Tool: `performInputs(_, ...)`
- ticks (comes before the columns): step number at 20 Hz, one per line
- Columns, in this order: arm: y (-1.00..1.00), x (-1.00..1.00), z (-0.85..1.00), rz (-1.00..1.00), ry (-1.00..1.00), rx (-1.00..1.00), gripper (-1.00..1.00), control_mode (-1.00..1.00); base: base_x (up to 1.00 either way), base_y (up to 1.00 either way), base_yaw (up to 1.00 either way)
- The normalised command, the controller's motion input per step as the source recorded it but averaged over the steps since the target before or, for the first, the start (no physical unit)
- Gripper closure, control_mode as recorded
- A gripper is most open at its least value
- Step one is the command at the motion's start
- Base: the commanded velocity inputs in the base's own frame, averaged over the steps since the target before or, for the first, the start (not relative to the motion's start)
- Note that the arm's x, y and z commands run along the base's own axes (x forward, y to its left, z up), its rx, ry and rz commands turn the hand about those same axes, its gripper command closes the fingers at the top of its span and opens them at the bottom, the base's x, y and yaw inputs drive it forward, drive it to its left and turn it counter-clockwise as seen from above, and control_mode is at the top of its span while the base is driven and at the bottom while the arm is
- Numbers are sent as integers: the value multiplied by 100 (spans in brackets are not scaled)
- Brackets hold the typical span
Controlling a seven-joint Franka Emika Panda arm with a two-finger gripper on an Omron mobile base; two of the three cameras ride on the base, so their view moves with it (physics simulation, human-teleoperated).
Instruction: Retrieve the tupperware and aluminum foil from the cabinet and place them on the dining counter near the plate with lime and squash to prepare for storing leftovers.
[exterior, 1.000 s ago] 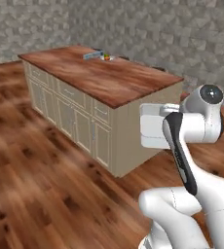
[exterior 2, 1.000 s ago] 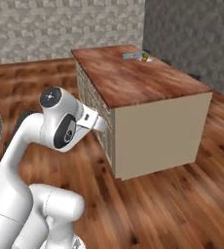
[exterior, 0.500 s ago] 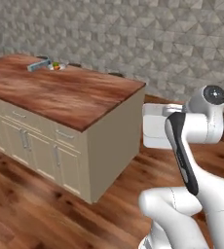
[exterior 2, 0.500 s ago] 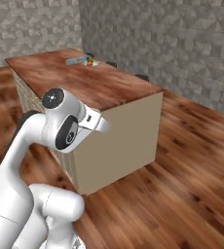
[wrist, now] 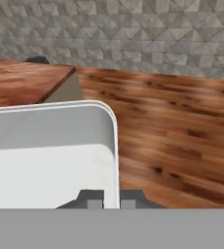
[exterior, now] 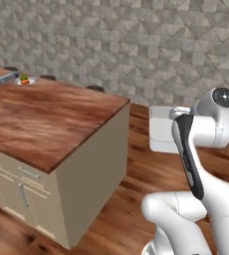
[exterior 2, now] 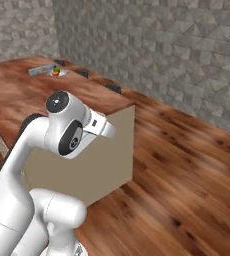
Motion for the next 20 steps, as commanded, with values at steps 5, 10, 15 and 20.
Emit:
performInputs(5, 0, 0, 0, 0, 0, 0, 100, 100, 100, -81, -1)
performInputs(10, 0, 0, 0, 0, 0, 0, 100, 100, 100, -93, 6)
performInputs(15, 0, 0, 0, 0, 0, 0, 100, 100, 100, -84, 26)
performInputs(20, 0, 0, 0, 0, 0, 0, 100, 100, 100, -66, 40)
